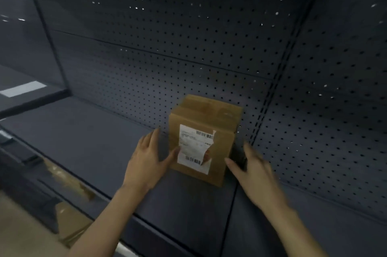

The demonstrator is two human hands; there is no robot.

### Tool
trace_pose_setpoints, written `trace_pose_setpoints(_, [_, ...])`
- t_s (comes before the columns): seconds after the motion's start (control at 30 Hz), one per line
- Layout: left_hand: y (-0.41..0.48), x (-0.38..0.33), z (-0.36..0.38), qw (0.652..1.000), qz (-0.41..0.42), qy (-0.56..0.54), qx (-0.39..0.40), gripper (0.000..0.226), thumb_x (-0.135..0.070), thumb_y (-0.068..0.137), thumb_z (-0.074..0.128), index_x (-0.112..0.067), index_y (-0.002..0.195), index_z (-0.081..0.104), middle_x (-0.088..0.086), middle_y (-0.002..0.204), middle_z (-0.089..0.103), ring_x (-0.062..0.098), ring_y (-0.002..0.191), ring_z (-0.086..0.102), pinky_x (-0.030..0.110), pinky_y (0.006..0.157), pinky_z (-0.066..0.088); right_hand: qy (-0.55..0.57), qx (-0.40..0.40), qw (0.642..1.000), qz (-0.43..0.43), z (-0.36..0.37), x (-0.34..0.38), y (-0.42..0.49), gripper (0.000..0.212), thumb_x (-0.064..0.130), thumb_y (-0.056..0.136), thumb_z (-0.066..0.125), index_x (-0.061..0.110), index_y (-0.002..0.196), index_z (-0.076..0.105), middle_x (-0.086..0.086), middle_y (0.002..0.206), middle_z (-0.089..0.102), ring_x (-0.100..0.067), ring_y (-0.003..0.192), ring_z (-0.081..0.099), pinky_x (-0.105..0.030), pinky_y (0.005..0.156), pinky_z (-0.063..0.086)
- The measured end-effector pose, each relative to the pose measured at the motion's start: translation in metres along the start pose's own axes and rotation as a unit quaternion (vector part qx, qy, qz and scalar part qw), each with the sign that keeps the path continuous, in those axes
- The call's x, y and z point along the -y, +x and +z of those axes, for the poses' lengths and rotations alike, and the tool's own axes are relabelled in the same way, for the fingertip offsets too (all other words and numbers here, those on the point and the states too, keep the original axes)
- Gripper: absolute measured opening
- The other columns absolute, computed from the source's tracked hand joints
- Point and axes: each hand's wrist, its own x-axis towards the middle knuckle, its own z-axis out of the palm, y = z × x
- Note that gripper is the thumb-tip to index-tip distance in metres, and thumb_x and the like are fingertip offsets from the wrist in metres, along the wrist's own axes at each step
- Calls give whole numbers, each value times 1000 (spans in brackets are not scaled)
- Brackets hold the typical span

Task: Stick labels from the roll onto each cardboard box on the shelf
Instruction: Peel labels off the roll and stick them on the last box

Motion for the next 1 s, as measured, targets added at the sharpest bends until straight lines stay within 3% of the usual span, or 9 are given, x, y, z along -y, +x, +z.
trace_pose_setpoints(0.07, [18, 4, 4, 999, -7, -24, 19, 94, -73, 81, 43, -23, 157, 19, 4, 159, 29, 24, 146, 29, 46, 110, 36, 35, -4, 999, 12, 6, 5, 7, 88, 59, 91, 55, 23, 158, 11, -3, 149, 46, -19, 133, 47, -25, 100, 41])
trace_pose_setpoints(0.17, [39, 12, 12, 996, -12, -75, 48, 91, -79, 79, 43, -29, 153, 26, 4, 149, 46, 28, 129, 51, 49, 98, 50, 61, 3, 998, 16, 17, 7, 21, 84, 55, 91, 57, 25, 157, 14, 3, 130, 62, -11, 111, 61, -9, 74, 46])
trace_pose_setpoints(0.33, [52, 17, 32, 982, 14, -181, 50, 35, -41, 93, 62, -22, 120, 56, -5, 102, 71, 12, 91, 68, 41, 79, 58, 105, -9, 994, 16, 33, 8, 29, 70, 45, 96, 56, 23, 154, 24, 10, 113, 69, 2, 92, 65, -9, 75, 52])
trace_pose_setpoints(0.43, [47, 12, 38, 967, 10, -252, 22, 22, -27, 94, 65, -18, 113, 62, -11, 98, 72, -1, 89, 68, 22, 74, 58, 115, -26, 993, 21, 35, 12, 28, 66, 40, 98, 54, 27, 154, 22, 9, 112, 69, -1, 90, 67, -15, 75, 55])
trace_pose_setpoints(0.5, [42, 8, 41, 961, 18, -276, 10, 18, -22, 94, 65, -18, 111, 64, -14, 98, 72, -6, 89, 67, 10, 70, 52, 113, -37, 993, 29, 33, 15, 25, 66, 37, 99, 54, 28, 155, 20, 7, 106, 70, 1, 83, 65, -10, 68, 52])
trace_pose_setpoints(0.6, [37, 1, 42, 957, 34, -288, 14, 16, -23, 93, 66, -21, 109, 65, -17, 97, 73, -6, 90, 67, 7, 69, 49, 112, -53, 991, 43, 24, 17, 19, 68, 35, 100, 52, 30, 157, 15, 8, 91, 67, 5, 67, 58, -3, 54, 42])
trace_pose_setpoints(0.77, [28, -23, 43, 954, 57, -292, 26, 18, -27, 92, 67, -23, 109, 66, -18, 94, 74, -6, 88, 68, 9, 72, 52, 114, -80, 988, 66, 4, 7, 1, 61, 37, 100, 51, 33, 154, 22, 7, 101, 68, -2, 82, 62, -14, 71, 48])
trace_pose_setpoints(0.87, [19, -42, 45, 955, 76, -285, 31, 19, -32, 91, 68, -23, 108, 66, -16, 89, 73, -1, 82, 69, 19, 73, 58, 129, -103, 983, 79, -11, -6, -17, 54, 38, 100, 52, 31, 149, 31, 11, 105, 69, -1, 90, 64, -19, 79, 49])
trace_pose_setpoints(1.0, [1, -74, 50, 954, 126, -271, 31, 26, -40, 89, 67, -25, 110, 64, -13, 86, 73, 6, 76, 70, 27, 70, 60, 134, -137, 977, 92, -34, -30, -47, 49, 39, 99, 53, 33, 144, 36, 6, 95, 71, -1, 84, 64, -12, 70, 47])
